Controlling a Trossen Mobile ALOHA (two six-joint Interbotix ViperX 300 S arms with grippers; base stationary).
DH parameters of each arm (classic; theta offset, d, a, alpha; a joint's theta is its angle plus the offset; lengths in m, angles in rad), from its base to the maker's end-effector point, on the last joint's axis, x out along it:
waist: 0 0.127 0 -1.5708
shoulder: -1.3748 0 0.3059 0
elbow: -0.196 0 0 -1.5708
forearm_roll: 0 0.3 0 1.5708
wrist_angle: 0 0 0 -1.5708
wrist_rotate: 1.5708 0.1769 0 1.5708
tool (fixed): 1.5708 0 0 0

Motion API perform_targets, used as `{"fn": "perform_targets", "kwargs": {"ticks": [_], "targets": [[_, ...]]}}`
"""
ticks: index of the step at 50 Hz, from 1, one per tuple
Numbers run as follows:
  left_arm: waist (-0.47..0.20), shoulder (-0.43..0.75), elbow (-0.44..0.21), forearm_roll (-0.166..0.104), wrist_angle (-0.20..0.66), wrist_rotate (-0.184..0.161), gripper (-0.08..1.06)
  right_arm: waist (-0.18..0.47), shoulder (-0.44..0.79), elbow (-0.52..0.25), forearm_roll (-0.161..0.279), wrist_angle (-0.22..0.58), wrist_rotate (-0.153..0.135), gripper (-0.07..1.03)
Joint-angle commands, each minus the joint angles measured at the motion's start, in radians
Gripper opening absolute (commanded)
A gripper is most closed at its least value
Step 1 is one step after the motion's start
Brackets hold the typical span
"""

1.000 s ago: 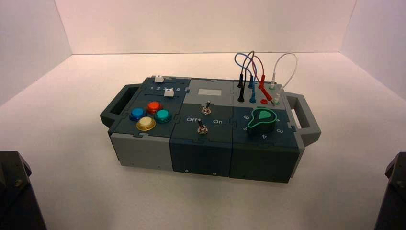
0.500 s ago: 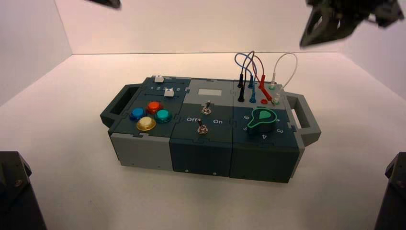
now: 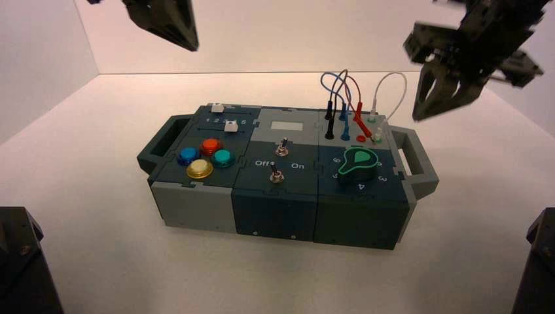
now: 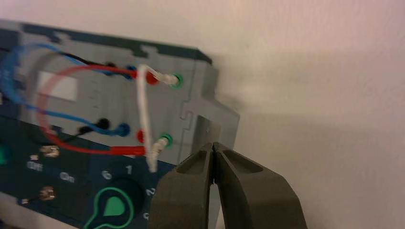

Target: Flip the bottom switch on with the left gripper.

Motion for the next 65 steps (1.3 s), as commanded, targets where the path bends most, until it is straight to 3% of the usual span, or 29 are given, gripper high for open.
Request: {"fn": "perform_targets", "kwargs": {"ticks": [1, 23, 36, 65], "targets": [[-0.023, 0.015, -0.038, -0.012, 0.012, -0.009, -0.03, 0.002, 0.025, -0.009, 0.009, -0.018, -0.002, -0.03], [-0.098, 0.080, -0.035, -0.057, 0.040, -0.028, -0.03, 0.011, 0.058, -0.014, 0.034, -0.020, -0.005, -0.03], [-0.106, 0.089, -0.025, -0.060, 0.060, -0.031, -0.03, 0.074, 0.103, -0.018, 0.071, -0.020, -0.008, -0.03], [-0.112, 0.104, -0.011, -0.060, 0.097, -0.031, -0.03, 0.077, 0.252, -0.025, 0.074, -0.064, -0.009, -0.03]]}}
